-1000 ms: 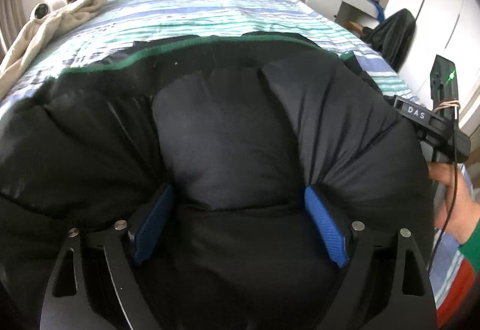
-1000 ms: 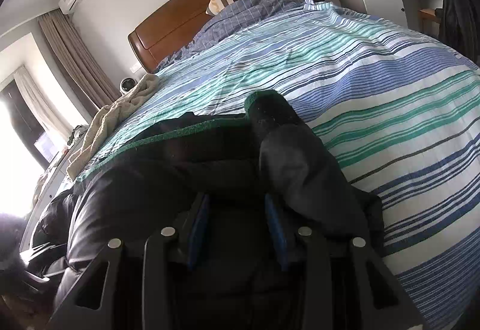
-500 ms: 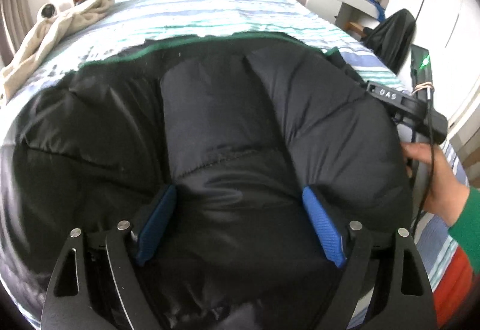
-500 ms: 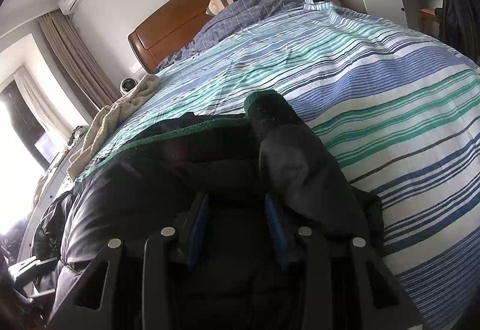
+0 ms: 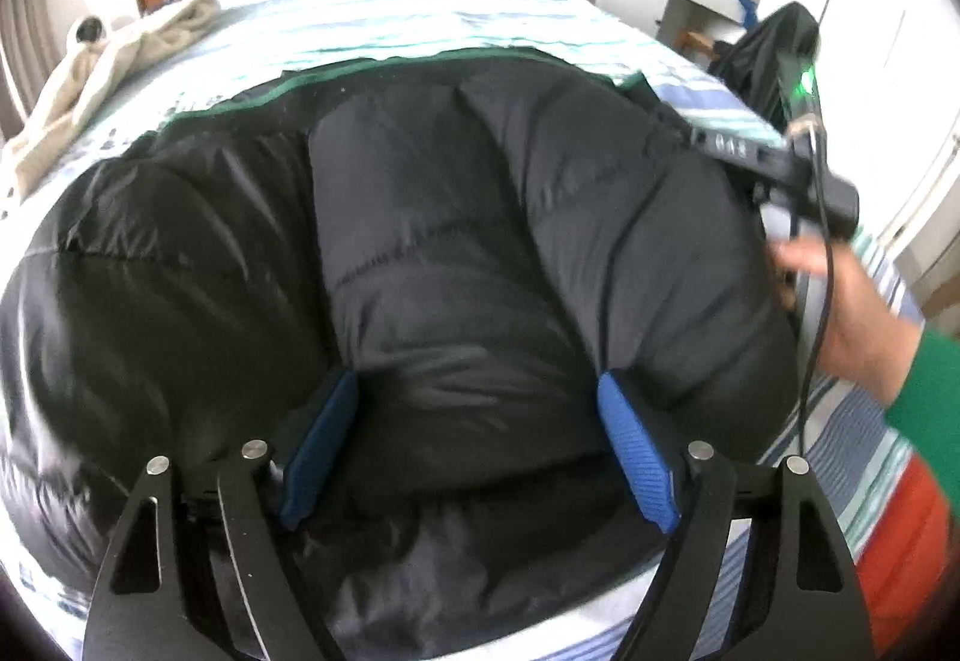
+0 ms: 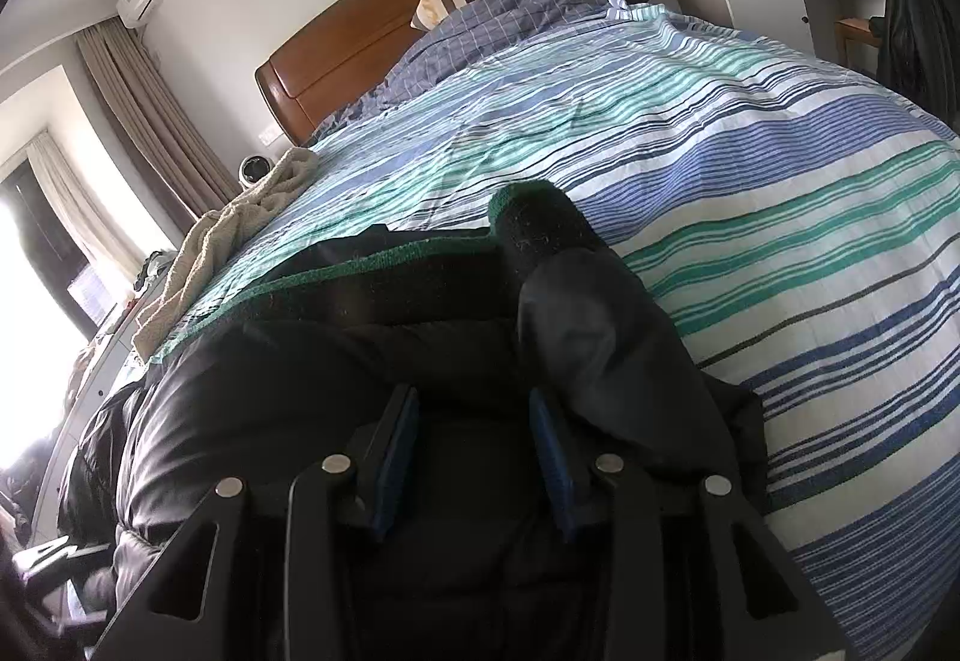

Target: Fold large clothes

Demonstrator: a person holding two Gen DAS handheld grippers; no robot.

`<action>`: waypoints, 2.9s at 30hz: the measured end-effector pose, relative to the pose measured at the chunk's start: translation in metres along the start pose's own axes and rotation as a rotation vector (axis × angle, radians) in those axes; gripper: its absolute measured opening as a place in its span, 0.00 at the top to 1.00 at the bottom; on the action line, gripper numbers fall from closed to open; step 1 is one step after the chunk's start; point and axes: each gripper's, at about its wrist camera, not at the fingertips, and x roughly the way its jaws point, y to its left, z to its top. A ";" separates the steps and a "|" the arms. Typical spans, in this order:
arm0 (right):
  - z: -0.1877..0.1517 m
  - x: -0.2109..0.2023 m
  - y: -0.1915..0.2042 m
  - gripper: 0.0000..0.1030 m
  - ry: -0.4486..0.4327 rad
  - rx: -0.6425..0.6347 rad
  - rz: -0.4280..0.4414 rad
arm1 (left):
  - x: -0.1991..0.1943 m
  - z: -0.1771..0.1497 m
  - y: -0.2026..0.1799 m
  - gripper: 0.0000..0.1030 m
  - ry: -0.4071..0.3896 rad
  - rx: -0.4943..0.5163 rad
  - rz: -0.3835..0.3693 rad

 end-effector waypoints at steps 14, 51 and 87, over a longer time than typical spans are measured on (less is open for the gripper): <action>0.000 -0.001 0.000 0.63 0.000 0.000 -0.004 | -0.014 -0.013 -0.005 0.22 0.028 -0.020 -0.020; -0.010 -0.110 -0.001 0.21 0.011 0.095 -0.097 | -0.062 -0.032 -0.024 0.17 -0.028 0.037 0.178; -0.027 -0.074 -0.032 0.76 0.218 0.371 0.255 | 0.044 0.024 0.036 0.04 0.007 -0.079 0.214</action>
